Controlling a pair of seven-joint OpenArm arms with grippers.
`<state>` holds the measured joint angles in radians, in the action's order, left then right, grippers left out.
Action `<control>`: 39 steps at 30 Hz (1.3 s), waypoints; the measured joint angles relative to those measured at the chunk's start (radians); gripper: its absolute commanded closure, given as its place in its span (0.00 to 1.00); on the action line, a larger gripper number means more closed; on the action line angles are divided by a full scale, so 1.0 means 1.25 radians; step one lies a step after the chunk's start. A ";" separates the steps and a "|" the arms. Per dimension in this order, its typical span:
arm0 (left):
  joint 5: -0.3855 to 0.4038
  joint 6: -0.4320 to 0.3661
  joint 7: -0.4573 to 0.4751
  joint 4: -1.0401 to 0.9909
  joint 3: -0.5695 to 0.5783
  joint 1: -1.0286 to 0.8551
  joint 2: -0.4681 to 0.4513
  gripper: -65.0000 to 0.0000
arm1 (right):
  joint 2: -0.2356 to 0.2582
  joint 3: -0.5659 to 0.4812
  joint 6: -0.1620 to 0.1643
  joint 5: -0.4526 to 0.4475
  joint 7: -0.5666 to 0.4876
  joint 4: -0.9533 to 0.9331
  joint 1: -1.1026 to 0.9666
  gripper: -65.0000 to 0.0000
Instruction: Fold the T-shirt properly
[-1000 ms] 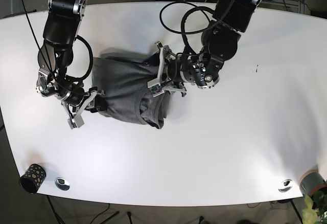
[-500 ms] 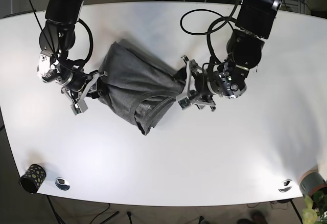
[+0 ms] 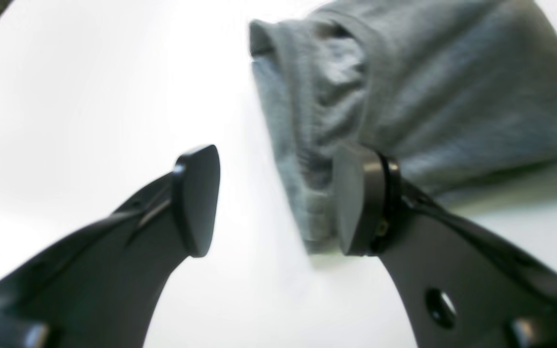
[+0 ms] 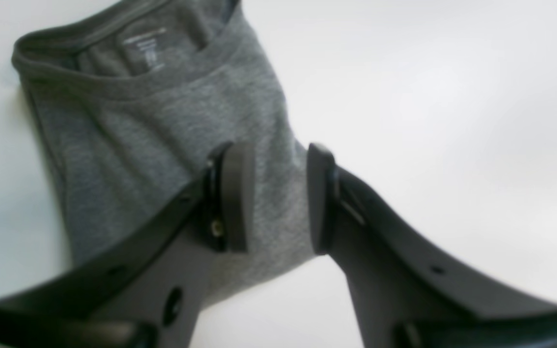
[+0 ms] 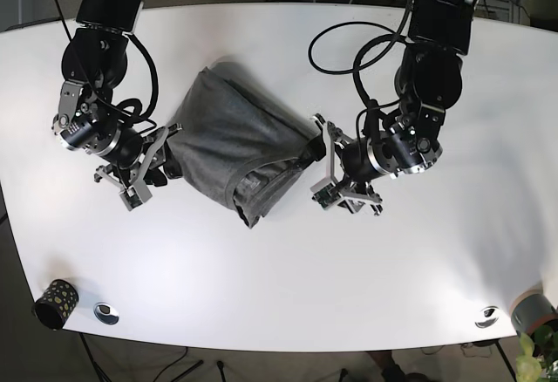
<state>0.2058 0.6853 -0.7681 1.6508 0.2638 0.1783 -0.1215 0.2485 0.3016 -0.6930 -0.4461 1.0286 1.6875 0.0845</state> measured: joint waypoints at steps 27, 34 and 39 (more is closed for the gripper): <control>-0.004 -0.199 -0.003 0.004 0.035 -0.063 0.089 0.47 | 0.011 -0.135 0.003 0.004 -0.044 -0.096 -0.101 0.74; -0.001 -0.280 -0.002 0.023 0.037 -0.063 0.090 0.47 | -0.049 -0.280 0.003 0.005 0.004 -0.020 -0.137 0.74; 0.003 -0.309 -0.005 0.027 0.035 -0.065 0.089 0.47 | -0.115 -0.352 0.009 -0.004 0.017 0.038 -0.144 0.74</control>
<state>0.2096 0.2996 -0.7742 1.6840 0.3077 0.0971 -0.0097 0.1051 -0.1387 -0.6815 -0.4515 1.0496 1.7351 -0.0952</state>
